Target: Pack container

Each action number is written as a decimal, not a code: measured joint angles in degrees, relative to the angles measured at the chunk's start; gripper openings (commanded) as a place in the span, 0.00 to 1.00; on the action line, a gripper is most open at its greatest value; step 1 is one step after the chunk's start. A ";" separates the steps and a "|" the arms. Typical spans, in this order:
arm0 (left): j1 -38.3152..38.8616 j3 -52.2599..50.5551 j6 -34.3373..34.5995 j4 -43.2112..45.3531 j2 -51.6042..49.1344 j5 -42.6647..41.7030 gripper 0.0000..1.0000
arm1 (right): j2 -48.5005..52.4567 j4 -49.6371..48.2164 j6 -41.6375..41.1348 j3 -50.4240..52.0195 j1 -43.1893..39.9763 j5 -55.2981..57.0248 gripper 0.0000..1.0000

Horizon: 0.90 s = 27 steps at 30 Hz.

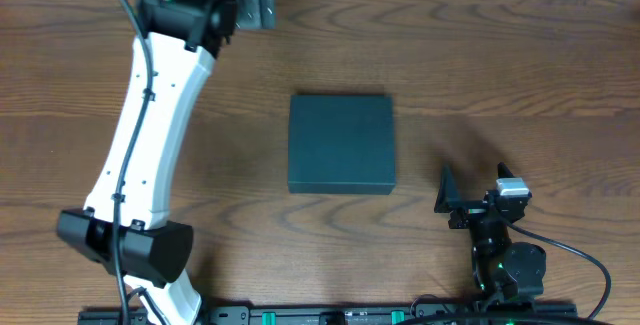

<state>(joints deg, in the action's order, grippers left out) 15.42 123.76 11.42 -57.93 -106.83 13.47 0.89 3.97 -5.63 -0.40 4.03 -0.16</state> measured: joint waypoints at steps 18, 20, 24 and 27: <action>-14.53 -9.33 -6.34 21.27 30.67 1.57 0.99 | 0.00 0.00 0.00 0.00 0.00 0.00 0.99; -14.80 -14.99 -6.82 24.04 34.95 1.57 0.99 | 0.00 -0.02 0.00 0.00 0.00 0.00 0.99; -14.88 -29.66 -7.21 30.64 44.83 1.49 0.98 | 0.00 0.02 0.00 0.00 0.00 0.00 0.99; -14.91 -42.36 -7.28 35.78 53.11 1.46 0.99 | 0.00 -0.04 0.00 0.00 0.00 0.02 0.99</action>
<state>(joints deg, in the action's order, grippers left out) 0.51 81.41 4.14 -22.15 -53.71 14.94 0.89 3.92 -5.63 -0.40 4.03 -0.14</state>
